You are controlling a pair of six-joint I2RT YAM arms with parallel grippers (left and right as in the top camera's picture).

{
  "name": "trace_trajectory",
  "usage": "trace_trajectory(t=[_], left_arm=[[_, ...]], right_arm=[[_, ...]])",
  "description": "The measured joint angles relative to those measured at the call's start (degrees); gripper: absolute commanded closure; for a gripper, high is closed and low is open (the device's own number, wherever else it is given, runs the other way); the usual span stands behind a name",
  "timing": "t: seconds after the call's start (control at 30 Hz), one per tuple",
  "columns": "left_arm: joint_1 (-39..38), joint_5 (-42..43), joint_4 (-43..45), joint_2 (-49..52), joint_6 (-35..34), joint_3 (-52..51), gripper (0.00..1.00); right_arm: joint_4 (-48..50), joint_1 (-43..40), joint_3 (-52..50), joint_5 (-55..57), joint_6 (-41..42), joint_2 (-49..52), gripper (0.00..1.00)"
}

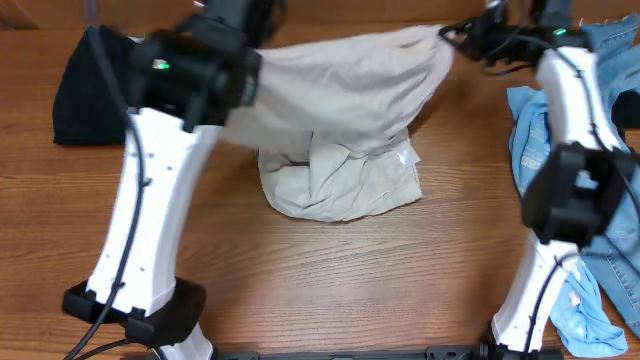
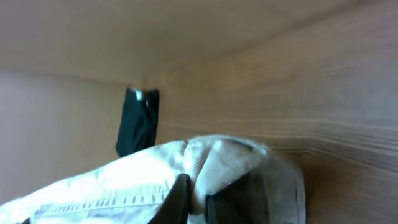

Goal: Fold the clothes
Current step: 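Lift the shorts with both grippers and stretch them apart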

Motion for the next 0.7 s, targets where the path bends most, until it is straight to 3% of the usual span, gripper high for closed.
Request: trace_trajectory(t=[0.23, 0.37, 0.7], left_arm=[[4.72, 2.54, -1.60, 0.04, -0.57, 15.08, 0.96], [4.72, 2.86, -3.72, -2.27, -0.57, 17.84, 0.96], [4.74, 9.05, -4.48, -23.89, -0.61, 18.95, 0.96]], right_arm=[[-12.00, -0.20, 3.04, 14.34, -5.88, -23.91, 0.96], [-16.37, -0.22, 3.04, 20.59, -6.73, -34.53, 0.96], [-22.71, -0.24, 3.08, 25.20, -6.91, -62.31, 0.96]])
